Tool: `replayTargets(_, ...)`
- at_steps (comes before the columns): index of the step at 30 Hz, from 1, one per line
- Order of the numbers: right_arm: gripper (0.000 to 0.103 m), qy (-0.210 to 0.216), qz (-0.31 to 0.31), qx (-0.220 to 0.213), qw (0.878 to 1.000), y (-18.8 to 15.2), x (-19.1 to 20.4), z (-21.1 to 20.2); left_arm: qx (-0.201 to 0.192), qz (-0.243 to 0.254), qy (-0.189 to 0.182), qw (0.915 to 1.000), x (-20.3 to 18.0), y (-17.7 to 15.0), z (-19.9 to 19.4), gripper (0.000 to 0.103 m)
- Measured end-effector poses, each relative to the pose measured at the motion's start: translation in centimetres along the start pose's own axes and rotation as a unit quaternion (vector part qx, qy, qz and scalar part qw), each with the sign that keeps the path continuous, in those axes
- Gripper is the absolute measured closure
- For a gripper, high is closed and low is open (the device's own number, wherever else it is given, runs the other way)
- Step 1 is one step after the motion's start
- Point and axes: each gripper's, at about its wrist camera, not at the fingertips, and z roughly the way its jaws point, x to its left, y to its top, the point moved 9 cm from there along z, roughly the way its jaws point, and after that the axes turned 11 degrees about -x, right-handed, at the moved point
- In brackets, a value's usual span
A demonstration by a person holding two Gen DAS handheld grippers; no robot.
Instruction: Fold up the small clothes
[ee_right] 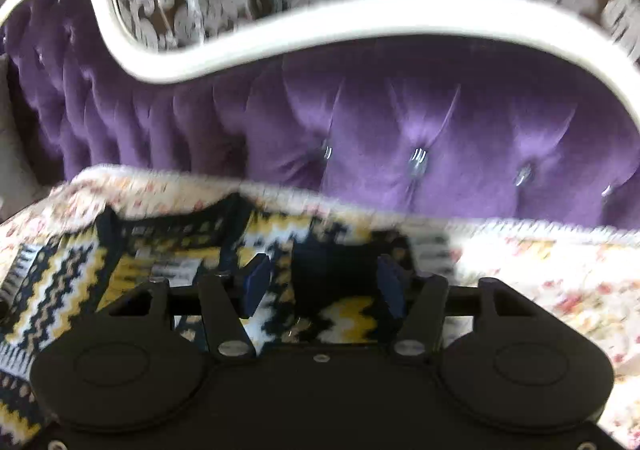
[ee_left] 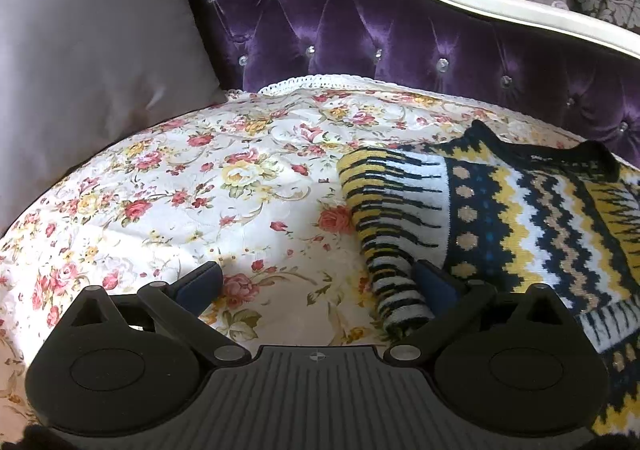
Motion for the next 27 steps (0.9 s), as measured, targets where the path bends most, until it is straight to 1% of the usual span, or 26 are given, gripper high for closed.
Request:
replayTargets(1, 0.040, 0.003, 0.020, 0.028, 0.999, -0.6, -0.3, 0.4, 0.000, 0.001, 0.001, 1.0000, -0.1, 0.1, 0.0, 0.000)
replayTargets(2, 0.040, 0.009, 0.046, 0.042, 0.998, -1.1, -0.4, 0.5, 0.001, 0.001, 0.001, 1.0000, -0.1, 0.1, 0.1, 0.000)
replayTargets(3, 0.040, 0.018, 0.069, 0.047, 0.996, -1.4, -0.4, 0.5, 0.001, 0.002, 0.002, 1.0000, -0.2, 0.1, 0.1, 0.000)
replayTargets(5, 0.039, 0.025, 0.091, 0.062, 0.994, -1.5, 0.3, 1.1, 0.000, 0.006, 0.002, 1.0000, -0.3, 0.2, 0.1, 0.000)
replayTargets(6, 0.039, 0.049, 0.100, 0.058, 0.992, -1.1, 1.2, 1.3, -0.001, 0.006, 0.000, 1.0000, -0.2, 0.2, 0.1, 0.000)
replayTargets(7, 0.039, 0.095, 0.121, 0.038, 0.987, 0.0, 2.4, 1.0, 0.000, 0.002, -0.003, 1.0000, -0.2, 0.2, 0.1, 0.000)
replayTargets(8, 0.040, 0.123, 0.149, 0.013, 0.981, 1.2, 2.9, 0.8, 0.002, -0.003, -0.005, 1.0000, -0.1, 0.1, 0.2, 0.000)
replayTargets(10, 0.040, 0.130, 0.184, -0.023, 0.974, 3.0, 2.5, 0.1, 0.005, -0.009, -0.008, 0.9999, 0.1, 0.1, 0.2, 0.000)
replayTargets(12, 0.040, 0.121, 0.200, -0.037, 0.972, 3.6, 1.3, -0.2, 0.005, -0.005, -0.007, 0.9999, 0.0, 0.2, 0.2, 0.000)
replayTargets(15, 0.039, 0.079, 0.182, -0.021, 0.980, 2.5, -1.2, -0.3, 0.004, 0.001, -0.007, 1.0000, -0.2, 0.3, 0.2, 0.000)
replayTargets(17, 0.039, 0.059, 0.172, -0.008, 0.983, 1.3, -2.4, 0.0, 0.006, -0.005, -0.009, 0.9999, -0.1, 0.2, 0.3, 0.000)
replayTargets(20, 0.039, 0.033, 0.153, -0.005, 0.988, 0.1, -3.6, 0.3, 0.007, -0.010, -0.013, 0.9998, 0.0, 0.1, 0.3, 0.000)
replayTargets(22, 0.039, 0.017, 0.116, -0.010, 0.993, 0.0, -4.0, 0.2, 0.007, -0.010, -0.013, 0.9998, 0.0, 0.1, 0.3, 0.000)
replayTargets(24, 0.042, 0.006, 0.052, -0.014, 0.999, 0.1, -3.8, -0.4, 0.008, -0.010, -0.012, 0.9998, 0.0, 0.1, 0.3, 0.000)
replayTargets(26, 0.043, 0.000, -0.011, -0.011, 1.000, 0.0, -3.5, -0.7, 0.008, -0.009, -0.011, 0.9999, -0.1, 0.1, 0.4, 0.000)
replayTargets(27, 0.043, 0.004, -0.032, -0.008, 0.999, 0.0, -3.0, -0.5, 0.008, -0.009, -0.011, 0.9999, -0.1, 0.1, 0.4, 0.000)
